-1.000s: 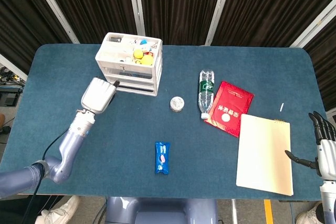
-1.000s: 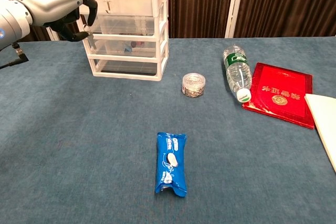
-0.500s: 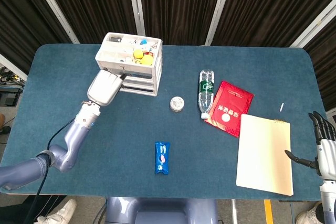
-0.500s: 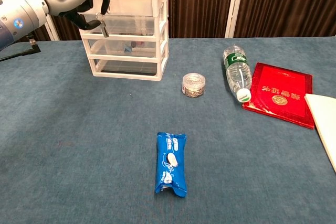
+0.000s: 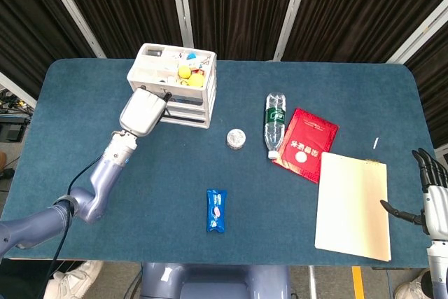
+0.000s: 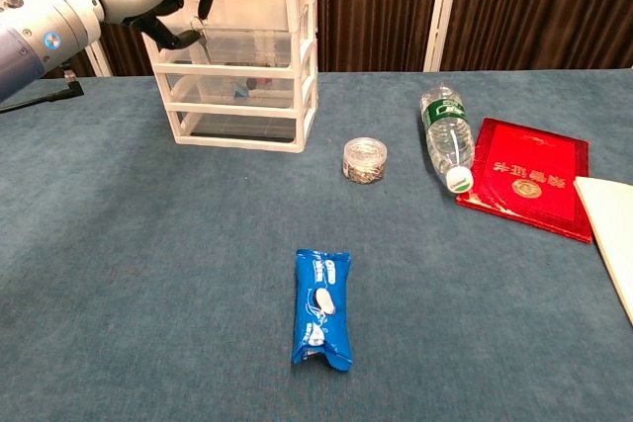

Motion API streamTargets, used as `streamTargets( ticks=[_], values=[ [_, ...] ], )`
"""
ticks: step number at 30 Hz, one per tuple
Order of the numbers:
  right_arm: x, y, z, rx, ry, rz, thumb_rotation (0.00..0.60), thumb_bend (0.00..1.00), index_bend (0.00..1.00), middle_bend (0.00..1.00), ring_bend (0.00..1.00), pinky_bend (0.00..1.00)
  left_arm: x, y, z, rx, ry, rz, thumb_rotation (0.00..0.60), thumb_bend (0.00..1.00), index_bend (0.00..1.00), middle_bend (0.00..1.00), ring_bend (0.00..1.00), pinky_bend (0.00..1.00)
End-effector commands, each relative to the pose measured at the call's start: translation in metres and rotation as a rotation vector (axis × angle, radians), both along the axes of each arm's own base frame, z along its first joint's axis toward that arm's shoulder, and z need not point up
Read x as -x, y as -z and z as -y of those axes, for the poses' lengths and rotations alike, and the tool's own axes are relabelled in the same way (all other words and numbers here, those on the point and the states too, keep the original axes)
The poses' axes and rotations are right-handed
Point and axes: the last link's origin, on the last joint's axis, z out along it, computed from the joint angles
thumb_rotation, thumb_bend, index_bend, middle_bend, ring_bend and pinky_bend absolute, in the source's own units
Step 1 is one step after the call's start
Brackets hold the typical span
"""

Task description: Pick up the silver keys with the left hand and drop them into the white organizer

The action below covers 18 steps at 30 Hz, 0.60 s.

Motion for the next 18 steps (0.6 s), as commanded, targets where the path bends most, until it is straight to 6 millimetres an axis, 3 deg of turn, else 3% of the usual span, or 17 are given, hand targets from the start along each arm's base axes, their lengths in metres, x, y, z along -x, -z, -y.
streamTargets(
  ticks=[1, 18],
  values=[
    [-0.0001, 0.0001, 0.0000, 0.000, 0.000, 0.001, 0.600, 0.06, 0.00, 0.00, 0.00, 0.00, -0.0014, 0.0002, -0.0015, -0.008, 0.004, 0.012, 0.600, 0.38, 0.51, 0.96, 0.84, 0.72],
    [-0.0005, -0.0010, -0.0009, 0.009, -0.002, 0.005, 0.600, 0.07, 0.00, 0.00, 0.00, 0.00, 0.0013, 0.0050, -0.0100, -0.023, 0.006, 0.023, 0.600, 0.39, 0.51, 0.96, 0.84, 0.72]
  ],
)
